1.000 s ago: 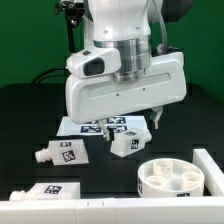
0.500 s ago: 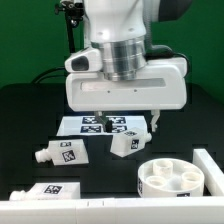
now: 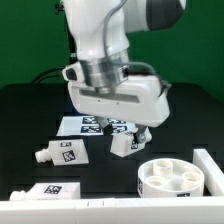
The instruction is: Assemble stool
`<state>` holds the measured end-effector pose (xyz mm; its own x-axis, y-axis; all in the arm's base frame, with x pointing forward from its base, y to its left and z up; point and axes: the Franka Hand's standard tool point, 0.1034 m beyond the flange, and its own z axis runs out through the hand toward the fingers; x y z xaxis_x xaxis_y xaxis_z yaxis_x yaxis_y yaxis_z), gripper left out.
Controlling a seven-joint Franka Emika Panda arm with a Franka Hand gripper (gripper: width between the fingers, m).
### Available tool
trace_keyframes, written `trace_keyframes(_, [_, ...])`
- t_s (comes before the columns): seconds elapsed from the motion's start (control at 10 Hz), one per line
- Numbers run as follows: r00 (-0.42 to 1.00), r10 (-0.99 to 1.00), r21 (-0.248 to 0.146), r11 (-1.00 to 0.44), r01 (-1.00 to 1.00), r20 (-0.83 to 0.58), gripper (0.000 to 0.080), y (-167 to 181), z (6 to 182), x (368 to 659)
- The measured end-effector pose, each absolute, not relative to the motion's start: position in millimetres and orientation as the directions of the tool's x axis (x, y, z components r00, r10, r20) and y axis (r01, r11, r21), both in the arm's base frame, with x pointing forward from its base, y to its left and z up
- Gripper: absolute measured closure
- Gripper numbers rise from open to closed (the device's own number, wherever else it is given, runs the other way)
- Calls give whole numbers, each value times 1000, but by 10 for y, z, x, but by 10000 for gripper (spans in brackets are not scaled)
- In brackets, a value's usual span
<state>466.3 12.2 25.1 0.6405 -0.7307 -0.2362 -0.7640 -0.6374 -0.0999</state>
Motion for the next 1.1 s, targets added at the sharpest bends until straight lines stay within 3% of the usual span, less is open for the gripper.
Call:
trace_keyframes(0.2, [513, -816, -74, -513, -855, -268, 151, 182, 111, 4556])
trace_keyframes(0.5, [530, -805, -76, -530, -844, -266, 177, 231, 100, 4551])
trace_keyframes(0.6, [530, -805, -76, -531, -844, -267, 349, 235, 100, 4551])
trace_keyframes(0.7, [530, -805, -76, -531, -844, -267, 468, 235, 100, 4551])
trace_keyframes(0.8, [533, -803, -76, -534, -842, -266, 467, 244, 102, 4552])
trace_keyframes(0.9, [637, -723, -93, -639, -764, -267, 467, 329, 164, 4538])
trace_keyframes(1.0, [753, -602, -138, -749, -648, -266, 467, 413, 249, 4517])
trace_keyframes(1.1, [786, -563, -154, -779, -608, -256, 467, 404, 257, 4473])
